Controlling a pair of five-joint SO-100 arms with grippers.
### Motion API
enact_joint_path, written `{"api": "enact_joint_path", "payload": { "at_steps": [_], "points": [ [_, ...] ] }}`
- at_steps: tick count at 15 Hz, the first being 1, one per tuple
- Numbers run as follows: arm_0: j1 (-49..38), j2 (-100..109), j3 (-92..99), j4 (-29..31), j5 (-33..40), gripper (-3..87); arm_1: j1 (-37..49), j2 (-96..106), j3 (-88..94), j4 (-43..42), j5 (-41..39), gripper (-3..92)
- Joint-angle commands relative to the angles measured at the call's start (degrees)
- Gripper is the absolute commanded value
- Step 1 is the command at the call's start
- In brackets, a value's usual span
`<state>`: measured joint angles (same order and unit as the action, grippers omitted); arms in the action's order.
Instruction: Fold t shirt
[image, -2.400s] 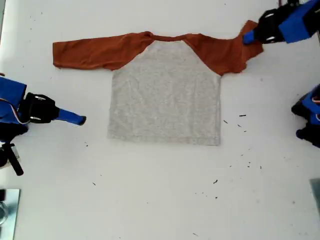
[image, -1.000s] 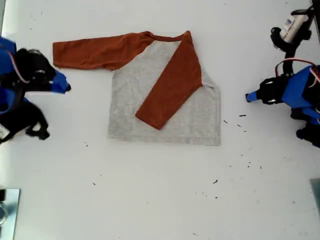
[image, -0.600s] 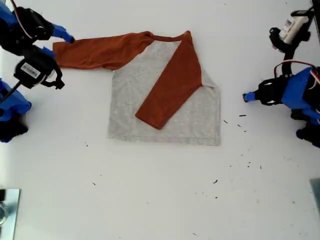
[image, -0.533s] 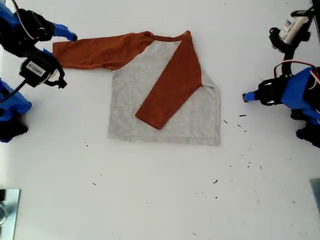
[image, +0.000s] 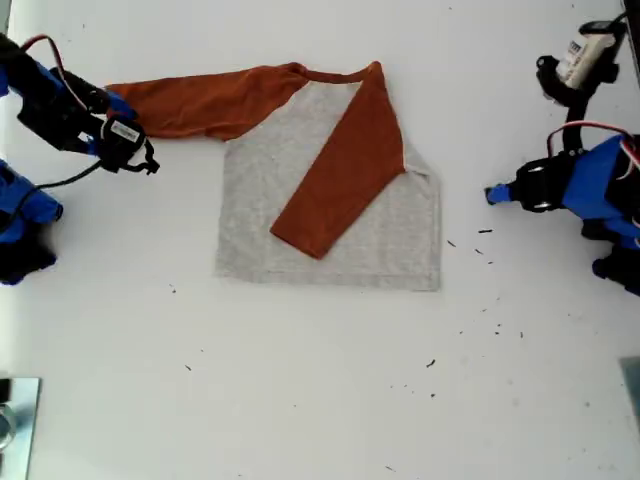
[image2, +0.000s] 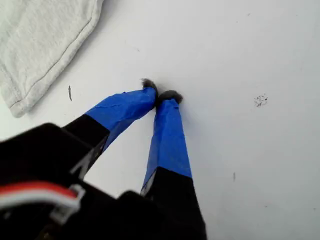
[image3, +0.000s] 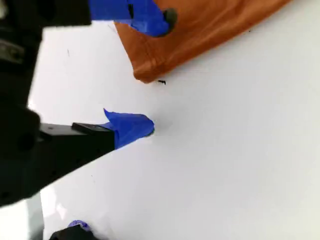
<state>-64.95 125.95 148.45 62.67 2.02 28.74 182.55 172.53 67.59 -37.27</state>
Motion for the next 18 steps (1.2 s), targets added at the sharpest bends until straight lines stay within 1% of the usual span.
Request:
{"api": "enact_joint_path", "payload": {
  "at_steps": [1, 2, 3, 4, 5, 7, 8, 10, 11, 12, 13, 14, 15, 16, 17, 18],
  "points": [
    [-4.39, -5.36, 0.18, -7.21, 3.52, 10.1, -0.97, 0.70, 0.62, -1.05, -0.26, 3.4],
    [-5.80, -6.94, -0.18, -8.79, 4.13, 3.2, -1.23, 1.32, 0.79, -0.70, 0.00, 3.4],
    [-6.68, -6.86, -0.53, -10.20, 5.71, -0.2, -1.32, 2.20, 1.05, -0.35, 0.26, 3.4],
    [-6.24, -6.50, -2.46, -9.76, 7.12, -0.3, -1.32, 3.16, 1.32, 0.09, 0.44, 3.4],
    [-3.87, -5.10, -5.98, -6.42, 6.68, -0.3, -1.41, 4.13, 1.58, 0.62, 0.62, 3.4],
    [7.73, -0.79, -15.03, -0.44, 0.70, -0.3, -1.58, 5.01, 1.85, 1.14, 1.23, 3.4],
    [14.68, -2.37, -22.15, 1.93, -2.90, -0.3, -1.58, 5.10, 1.85, 1.32, 1.41, 3.4],
    [30.50, -17.49, -46.67, 7.29, -8.70, -0.3, -1.41, 5.10, 1.93, 1.23, 1.49, 3.4],
    [37.88, -29.97, -66.62, 11.51, -8.79, -0.3, -1.14, 5.10, 1.93, 1.14, 1.41, 3.4],
    [44.03, -45.53, -94.04, 15.82, -1.93, -0.3, -1.05, 5.10, 2.02, 1.05, 1.41, 3.4],
    [49.04, -51.77, -106.26, 6.68, 11.34, 11.5, -0.97, 5.10, 2.11, 1.05, 1.49, 3.4],
    [53.17, -49.92, -104.68, -2.99, 24.79, 44.1, -0.70, 5.10, 2.11, 1.05, 1.49, 3.4],
    [55.02, -46.23, -102.39, -3.78, 26.89, 34.3, -0.53, 5.10, 2.20, 1.05, 1.49, 3.4],
    [53.79, -43.86, -100.99, 0.44, 24.08, 14.0, -0.53, 5.10, 2.20, 0.97, 1.49, 3.4],
    [51.50, -42.54, -99.58, 5.98, 21.97, 12.0, -0.44, 5.10, 2.20, 0.97, 1.49, 3.4],
    [49.83, -40.17, -95.80, 9.23, 21.36, 12.8, -0.44, 5.10, 2.20, 0.97, 1.58, 3.4]
  ]
}}
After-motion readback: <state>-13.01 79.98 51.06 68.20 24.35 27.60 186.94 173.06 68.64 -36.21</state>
